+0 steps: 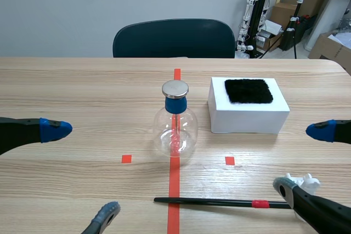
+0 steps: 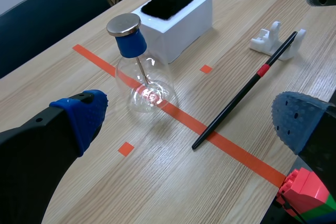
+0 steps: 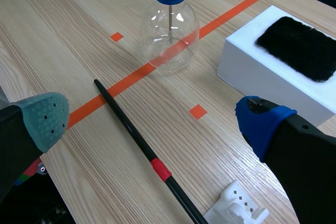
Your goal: Do the electroscope experiment. pick up the black charging rod
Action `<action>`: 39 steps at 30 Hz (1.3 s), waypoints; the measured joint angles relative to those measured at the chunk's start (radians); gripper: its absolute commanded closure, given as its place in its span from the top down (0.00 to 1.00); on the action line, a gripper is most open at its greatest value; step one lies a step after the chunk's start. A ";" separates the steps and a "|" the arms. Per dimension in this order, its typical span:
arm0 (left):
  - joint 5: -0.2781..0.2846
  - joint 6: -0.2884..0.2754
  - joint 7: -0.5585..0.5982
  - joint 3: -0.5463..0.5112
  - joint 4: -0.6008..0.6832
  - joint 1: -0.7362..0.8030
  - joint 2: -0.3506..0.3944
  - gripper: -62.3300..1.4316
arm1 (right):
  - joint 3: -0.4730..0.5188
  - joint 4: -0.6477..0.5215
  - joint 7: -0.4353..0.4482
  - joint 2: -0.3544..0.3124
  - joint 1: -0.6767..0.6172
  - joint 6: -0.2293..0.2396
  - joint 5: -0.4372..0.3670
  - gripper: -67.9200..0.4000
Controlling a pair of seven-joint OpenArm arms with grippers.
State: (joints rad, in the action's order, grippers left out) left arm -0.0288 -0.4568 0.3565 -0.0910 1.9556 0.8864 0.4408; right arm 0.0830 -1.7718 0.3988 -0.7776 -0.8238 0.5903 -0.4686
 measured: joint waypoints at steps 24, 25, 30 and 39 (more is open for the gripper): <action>0.000 0.000 0.002 0.000 0.000 -0.006 0.000 1.00 | -0.299 -0.002 -0.605 -0.165 0.380 0.031 0.164 1.00; 0.000 0.000 0.019 0.000 -0.003 -0.006 0.000 1.00 | -0.339 -0.002 -0.639 -0.174 0.411 0.031 0.163 1.00; 0.000 -0.006 0.127 0.000 -0.085 -0.040 -0.003 1.00 | -0.492 -0.002 -0.778 -0.181 0.543 0.031 0.163 1.00; -0.160 -0.036 0.399 0.000 -0.365 -0.126 -0.006 1.00 | -0.804 -0.002 -1.017 -0.181 0.760 0.031 0.175 1.00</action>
State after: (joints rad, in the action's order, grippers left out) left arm -0.1886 -0.4927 0.7555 -0.0910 1.5906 0.7601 0.4351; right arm -0.7208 -1.7737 -0.6186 -0.9585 -0.0639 0.6212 -0.2939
